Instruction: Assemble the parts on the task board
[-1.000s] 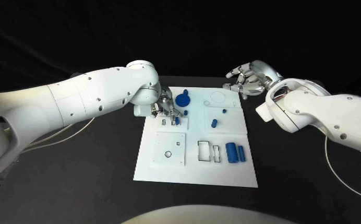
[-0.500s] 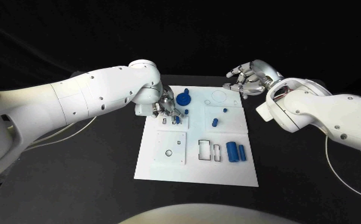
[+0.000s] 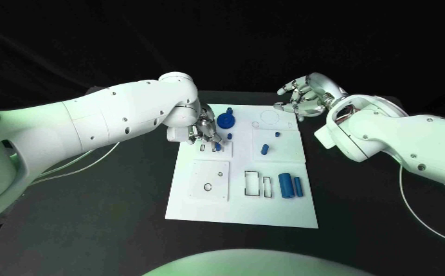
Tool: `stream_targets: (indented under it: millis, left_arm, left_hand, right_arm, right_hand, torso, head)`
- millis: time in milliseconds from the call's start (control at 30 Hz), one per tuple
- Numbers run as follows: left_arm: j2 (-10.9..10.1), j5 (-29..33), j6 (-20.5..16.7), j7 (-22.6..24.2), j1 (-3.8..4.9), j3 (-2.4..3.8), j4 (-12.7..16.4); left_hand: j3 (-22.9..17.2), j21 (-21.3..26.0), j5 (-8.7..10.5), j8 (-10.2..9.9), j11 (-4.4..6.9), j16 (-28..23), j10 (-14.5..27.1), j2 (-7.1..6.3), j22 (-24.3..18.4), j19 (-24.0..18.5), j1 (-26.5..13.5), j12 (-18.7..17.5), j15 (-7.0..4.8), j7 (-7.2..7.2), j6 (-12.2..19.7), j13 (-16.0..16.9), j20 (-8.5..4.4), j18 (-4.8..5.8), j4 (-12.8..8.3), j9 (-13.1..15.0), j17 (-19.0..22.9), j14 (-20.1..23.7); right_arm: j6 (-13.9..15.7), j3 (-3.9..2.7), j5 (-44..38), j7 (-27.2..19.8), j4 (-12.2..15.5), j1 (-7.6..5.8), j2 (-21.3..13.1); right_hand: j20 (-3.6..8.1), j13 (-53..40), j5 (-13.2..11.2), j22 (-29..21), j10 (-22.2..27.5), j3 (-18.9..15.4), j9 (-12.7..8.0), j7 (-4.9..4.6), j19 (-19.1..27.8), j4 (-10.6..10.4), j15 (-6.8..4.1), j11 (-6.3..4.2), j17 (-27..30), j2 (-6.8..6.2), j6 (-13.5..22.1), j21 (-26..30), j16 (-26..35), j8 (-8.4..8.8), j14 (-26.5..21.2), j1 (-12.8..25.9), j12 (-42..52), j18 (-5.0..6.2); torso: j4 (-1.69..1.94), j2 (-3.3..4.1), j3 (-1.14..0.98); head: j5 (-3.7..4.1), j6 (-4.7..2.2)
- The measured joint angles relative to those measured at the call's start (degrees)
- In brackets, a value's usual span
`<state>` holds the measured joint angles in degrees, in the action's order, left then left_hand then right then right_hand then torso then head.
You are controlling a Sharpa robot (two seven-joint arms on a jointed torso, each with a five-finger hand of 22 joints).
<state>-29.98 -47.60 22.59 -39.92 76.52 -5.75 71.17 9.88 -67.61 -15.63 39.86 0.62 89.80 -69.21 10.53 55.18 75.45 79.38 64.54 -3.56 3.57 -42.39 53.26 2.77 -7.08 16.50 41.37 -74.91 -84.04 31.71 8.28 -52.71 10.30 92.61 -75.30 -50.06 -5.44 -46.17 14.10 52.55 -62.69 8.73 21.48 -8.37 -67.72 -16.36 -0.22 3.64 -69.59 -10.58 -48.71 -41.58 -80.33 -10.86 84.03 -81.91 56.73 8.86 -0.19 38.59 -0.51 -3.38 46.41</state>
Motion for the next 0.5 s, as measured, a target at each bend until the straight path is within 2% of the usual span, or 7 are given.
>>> stream_targets:
  millis: [133, 367, 467, 500]
  left_arm:
    - [0.0, 0.3, 0.0, 0.0, 0.00, 0.00, -0.1]
    - [0.0, 0.7, -0.1, 0.1, 0.04, 0.02, -0.1]
    - [-0.1, 0.8, -0.1, 0.1, 0.04, 0.02, 0.0]
    - [-0.1, 0.9, -0.1, 0.1, 0.04, 0.02, 0.0]
  left_hand:
    - [-2.1, 0.0, 0.48, 0.0, 0.00, 0.0, 0.0, -0.30, 0.1, 0.2, 1.5, 0.0, 0.00, -0.19, 0.2, -0.3, -0.21, 0.00, 0.1, 0.0, 0.0, 0.0]
    - [-8.4, 0.2, 1.02, -0.3, 0.20, 0.0, 0.2, -1.87, 0.6, 0.2, 3.3, 0.0, -0.21, -0.01, 0.4, -0.7, -0.21, 0.00, 0.2, -0.2, 0.0, 0.2]
    - [-13.6, 0.2, 0.80, -0.4, 0.20, 0.0, 0.2, -4.27, 0.8, 0.2, 2.3, 0.0, -0.21, 0.13, 0.5, -0.9, -0.21, 0.00, 0.3, -0.3, 0.0, 0.2]
    - [-15.6, 0.2, 0.79, -0.5, 0.20, 0.0, 0.2, -5.11, 0.9, 0.2, 1.8, 0.0, -0.21, 0.13, 0.5, -0.9, -0.21, 0.00, 0.2, -0.3, 0.0, 0.2]
  right_arm:
    - [-0.1, 0.00, -0.1, 0.1, 0.0, 0.02, 0.1]
    - [-0.4, 0.00, -0.2, 0.3, 0.4, 0.05, 0.1]
    - [-0.6, 0.01, -0.2, 0.4, 0.9, 0.08, 0.1]
    - [-0.6, 0.01, -0.2, 0.5, 1.0, 0.09, 0.1]
  right_hand:
    - [0.00, 0.0, 0.0, 0.0, 0.0, 0.0, 0.0, 0.00, 0.0, 0.0, 0.00, 0.00, 0.0, 0.00, 0.0, 0.0, 0.0, 0.00, 0.0, 0.0, 0.0, 0.00]
    - [0.00, 0.0, 0.0, 0.0, 0.0, 0.2, 0.0, 0.00, 0.0, -0.2, 0.00, 0.00, 0.1, 0.00, 0.0, 0.0, 0.0, 0.00, 0.0, 0.0, 0.0, 0.00]
    - [0.00, 0.0, 0.0, 0.0, 0.0, 0.2, 0.0, 0.00, 0.0, -0.2, 0.00, 0.00, 0.2, 0.00, 0.0, 0.0, 0.0, 0.00, 0.0, 0.0, 0.0, 0.11]
    - [0.00, 0.0, 0.0, 0.0, 0.0, 0.2, 0.0, 0.00, 0.0, -0.2, 0.00, 0.00, 0.2, 0.00, 0.0, 0.0, 0.0, 0.00, 0.0, 0.0, 0.0, 0.64]
  torso:
    - [0.00, 0.01, -0.01]
    - [0.01, 0.01, -0.05]
    - [0.01, 0.01, -0.07]
    - [0.01, 0.01, -0.07]
  head:
    - [0.10, 0.08]
    - [0.06, 0.20]
    - [0.00, 0.20]
    - [-0.03, 0.20]
